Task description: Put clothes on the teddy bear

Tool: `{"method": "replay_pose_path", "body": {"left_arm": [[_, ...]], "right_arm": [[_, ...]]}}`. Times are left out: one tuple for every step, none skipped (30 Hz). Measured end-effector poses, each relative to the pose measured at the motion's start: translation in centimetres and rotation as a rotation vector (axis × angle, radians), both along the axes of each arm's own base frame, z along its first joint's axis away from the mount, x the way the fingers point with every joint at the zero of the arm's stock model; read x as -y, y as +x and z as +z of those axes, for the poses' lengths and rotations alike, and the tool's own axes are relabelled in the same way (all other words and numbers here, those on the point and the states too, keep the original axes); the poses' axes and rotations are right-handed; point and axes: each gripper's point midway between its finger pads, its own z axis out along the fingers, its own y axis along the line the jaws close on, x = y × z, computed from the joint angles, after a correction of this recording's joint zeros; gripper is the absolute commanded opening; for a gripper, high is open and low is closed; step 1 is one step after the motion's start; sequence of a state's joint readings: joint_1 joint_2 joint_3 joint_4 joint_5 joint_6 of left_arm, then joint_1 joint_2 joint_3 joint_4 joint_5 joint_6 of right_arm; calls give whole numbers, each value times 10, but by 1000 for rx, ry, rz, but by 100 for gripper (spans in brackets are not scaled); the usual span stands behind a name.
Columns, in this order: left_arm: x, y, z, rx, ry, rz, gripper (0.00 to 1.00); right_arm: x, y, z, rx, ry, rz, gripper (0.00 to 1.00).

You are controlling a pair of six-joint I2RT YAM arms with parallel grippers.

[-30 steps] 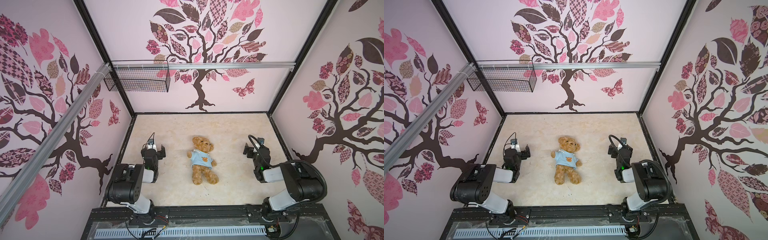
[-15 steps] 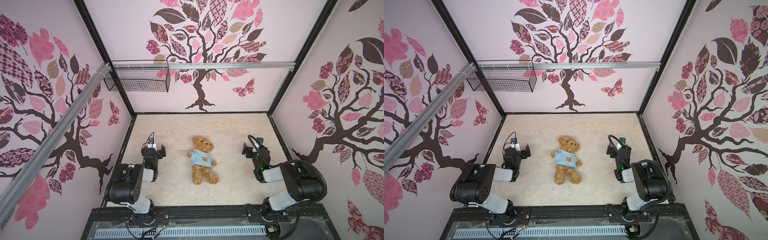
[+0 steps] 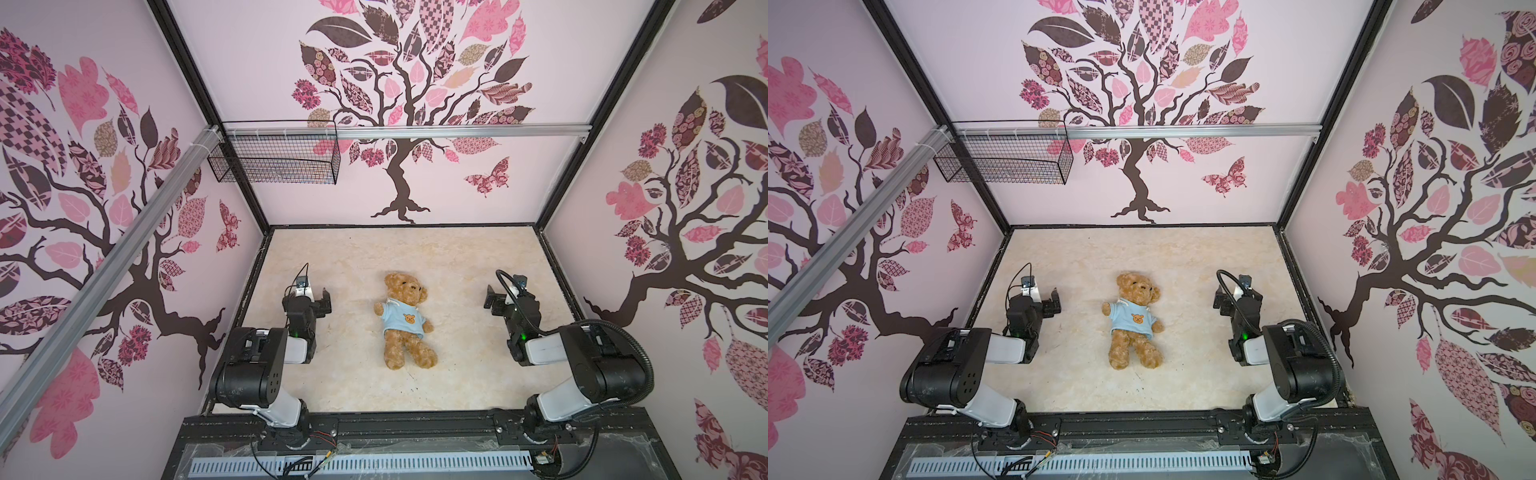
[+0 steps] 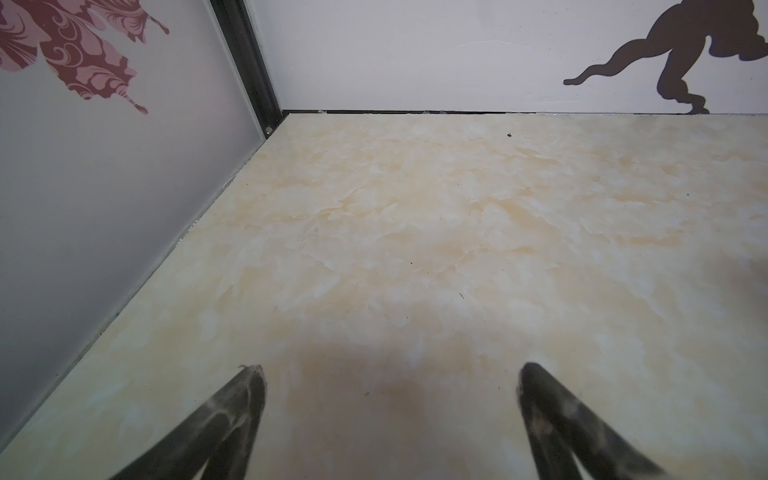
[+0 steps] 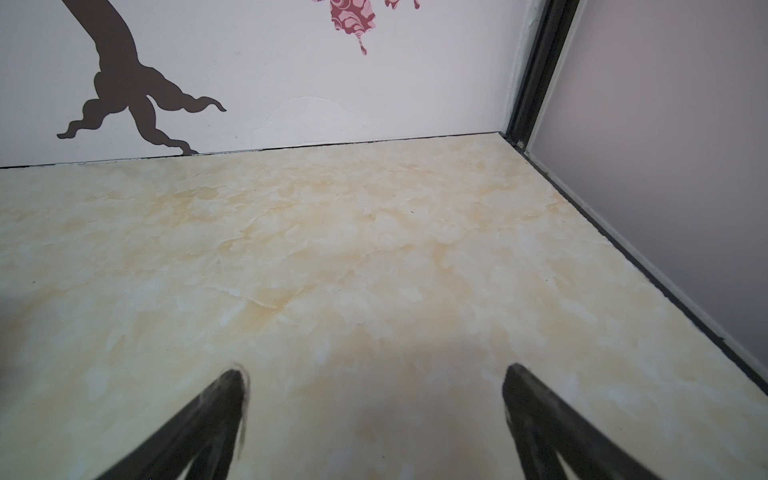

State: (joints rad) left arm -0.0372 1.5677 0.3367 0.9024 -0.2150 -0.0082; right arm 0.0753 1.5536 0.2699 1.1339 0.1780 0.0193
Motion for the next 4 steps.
{"method": "replay_pose_path", "body": {"left_arm": [[0,0,0,0,0,0,97],[0,0,0,0,0,0,97],[0,0,0,0,0,0,97],[0,0,0,0,0,0,97]], "right_arm": [[0,0,0,0,0,0,100],[0,0,0,0,0,0,100],[0,0,0,0,0,0,100],[0,0,0,0,0,0,100]]}}
